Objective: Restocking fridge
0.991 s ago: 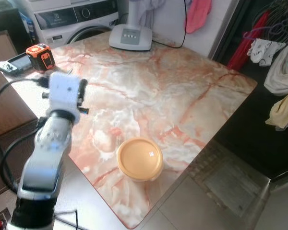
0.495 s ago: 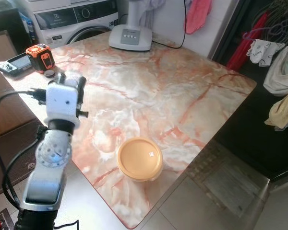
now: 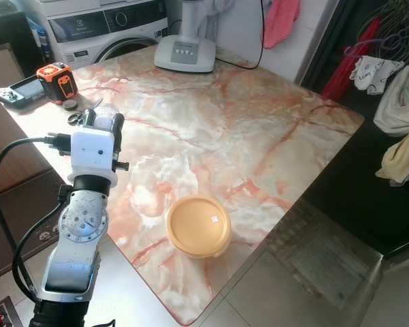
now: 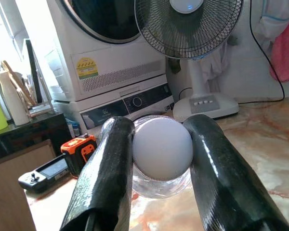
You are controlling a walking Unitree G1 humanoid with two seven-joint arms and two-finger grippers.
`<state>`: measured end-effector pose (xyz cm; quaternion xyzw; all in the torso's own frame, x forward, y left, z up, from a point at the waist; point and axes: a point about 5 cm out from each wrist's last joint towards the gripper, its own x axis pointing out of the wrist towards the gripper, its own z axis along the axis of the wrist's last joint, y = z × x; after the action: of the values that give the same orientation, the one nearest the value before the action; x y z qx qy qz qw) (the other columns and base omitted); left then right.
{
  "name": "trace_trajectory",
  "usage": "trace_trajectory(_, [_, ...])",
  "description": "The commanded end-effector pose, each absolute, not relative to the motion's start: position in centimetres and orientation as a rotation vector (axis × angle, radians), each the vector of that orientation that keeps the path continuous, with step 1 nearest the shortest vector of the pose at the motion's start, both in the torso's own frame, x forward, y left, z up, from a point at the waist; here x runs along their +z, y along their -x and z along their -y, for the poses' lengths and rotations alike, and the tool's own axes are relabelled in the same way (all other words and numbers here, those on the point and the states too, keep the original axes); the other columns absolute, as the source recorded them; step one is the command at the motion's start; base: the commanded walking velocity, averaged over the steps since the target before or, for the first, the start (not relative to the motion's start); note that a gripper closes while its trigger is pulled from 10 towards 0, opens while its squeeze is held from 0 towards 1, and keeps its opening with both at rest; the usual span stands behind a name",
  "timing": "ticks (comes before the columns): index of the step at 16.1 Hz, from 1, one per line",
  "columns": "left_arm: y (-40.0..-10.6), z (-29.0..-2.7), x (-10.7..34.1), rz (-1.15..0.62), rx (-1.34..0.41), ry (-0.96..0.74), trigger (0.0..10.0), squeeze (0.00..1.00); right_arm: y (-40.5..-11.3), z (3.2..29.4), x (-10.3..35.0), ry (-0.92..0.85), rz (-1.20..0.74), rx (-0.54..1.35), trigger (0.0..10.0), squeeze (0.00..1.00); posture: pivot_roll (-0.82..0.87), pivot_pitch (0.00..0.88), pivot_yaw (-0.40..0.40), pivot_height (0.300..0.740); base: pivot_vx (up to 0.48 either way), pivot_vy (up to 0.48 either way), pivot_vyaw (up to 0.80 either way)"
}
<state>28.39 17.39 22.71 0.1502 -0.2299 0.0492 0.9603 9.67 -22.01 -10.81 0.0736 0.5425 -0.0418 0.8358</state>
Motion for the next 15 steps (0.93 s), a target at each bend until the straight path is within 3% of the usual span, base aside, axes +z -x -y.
trace_trajectory(1, [-28.42,-17.23,23.05,0.494,0.107,-0.307,10.0,0.00,-9.17,22.48,-10.84,-0.164,-1.151,-0.127,10.0,0.00,0.08,0.081,-0.113,0.740,0.000,0.000,0.00])
trace_trajectory(9, [-28.45,-16.93,22.92,0.489,0.103,-0.270,10.0,0.00,-9.02,22.38,-10.91,-0.158,-1.154,-0.137,10.0,0.00,0.08,0.068,-0.101,0.740,0.000,0.000,0.00])
trace_trajectory(15, [-28.65,-16.52,23.05,0.492,0.085,-0.265,10.0,0.00,-9.01,22.25,-10.94,-0.165,-1.150,-0.153,10.0,0.00,0.07,0.065,-0.095,0.740,0.000,0.297,0.00])
